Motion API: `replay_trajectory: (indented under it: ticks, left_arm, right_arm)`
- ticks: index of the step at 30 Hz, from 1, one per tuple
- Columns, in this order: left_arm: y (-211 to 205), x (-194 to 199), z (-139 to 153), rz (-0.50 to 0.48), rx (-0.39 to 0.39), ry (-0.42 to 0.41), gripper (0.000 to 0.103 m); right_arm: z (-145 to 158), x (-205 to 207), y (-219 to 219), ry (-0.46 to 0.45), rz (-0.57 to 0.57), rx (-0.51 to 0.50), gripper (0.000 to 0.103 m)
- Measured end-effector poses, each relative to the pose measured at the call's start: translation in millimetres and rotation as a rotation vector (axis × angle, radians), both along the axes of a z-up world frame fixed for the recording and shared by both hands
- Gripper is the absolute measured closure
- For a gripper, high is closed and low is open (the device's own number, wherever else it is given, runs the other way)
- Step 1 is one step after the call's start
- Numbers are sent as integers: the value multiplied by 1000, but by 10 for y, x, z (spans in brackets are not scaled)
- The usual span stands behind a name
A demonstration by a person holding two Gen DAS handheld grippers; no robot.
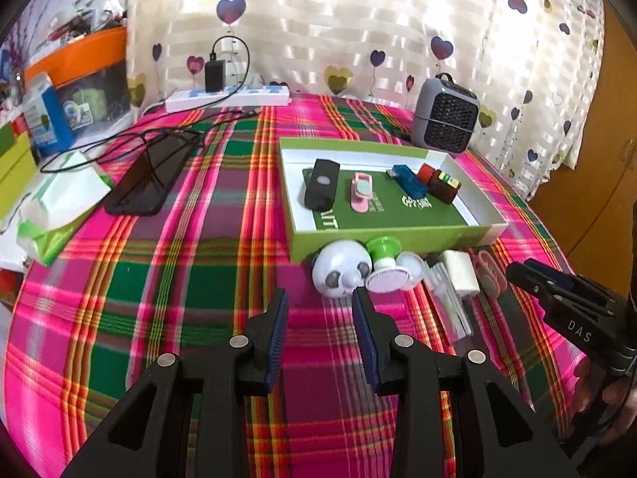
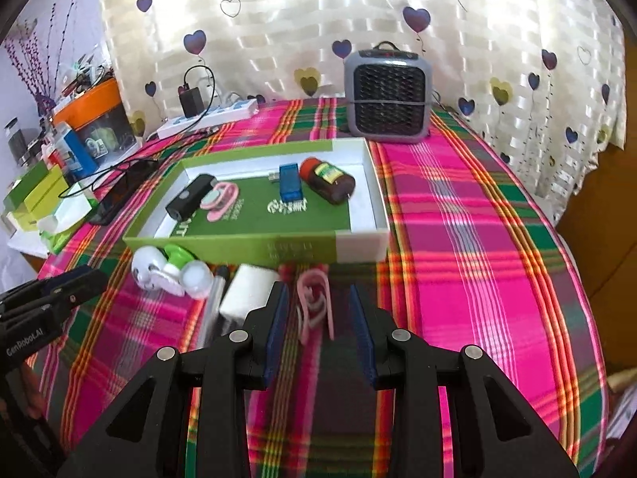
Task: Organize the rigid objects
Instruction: 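Lift both tools away from the box, then move the left tool to the white panda-face object while the right tool approaches the pink hook clip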
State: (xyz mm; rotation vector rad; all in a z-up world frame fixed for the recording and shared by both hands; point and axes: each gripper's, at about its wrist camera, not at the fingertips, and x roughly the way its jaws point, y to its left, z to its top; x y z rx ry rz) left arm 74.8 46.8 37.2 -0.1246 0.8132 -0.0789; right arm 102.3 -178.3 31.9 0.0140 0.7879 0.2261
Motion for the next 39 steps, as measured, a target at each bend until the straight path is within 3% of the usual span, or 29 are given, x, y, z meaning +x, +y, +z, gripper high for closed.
replay_trajectory:
  ticks: [9,11,13,23,39]
  left_arm:
    - [36,-52,-131,-12,-52,34,71]
    - [49,-50,-159,-7,-56,41,71]
    - [68,-49,-181,-4,-62,46,71]
    - [103,28,-237,-22,-108,72,68]
    - [7,391,-219,-64,-102,78,65]
  right_arm:
    - [-113,-81,-39,29,-3,5,70]
    - [-140,-80,-24,39,5,5,66]
    - [-162,-67,-9,47,12,5,53]
    - [-251,18,119,86,35,-49,53]
    - [-288,252,171,93,34,-116,53]
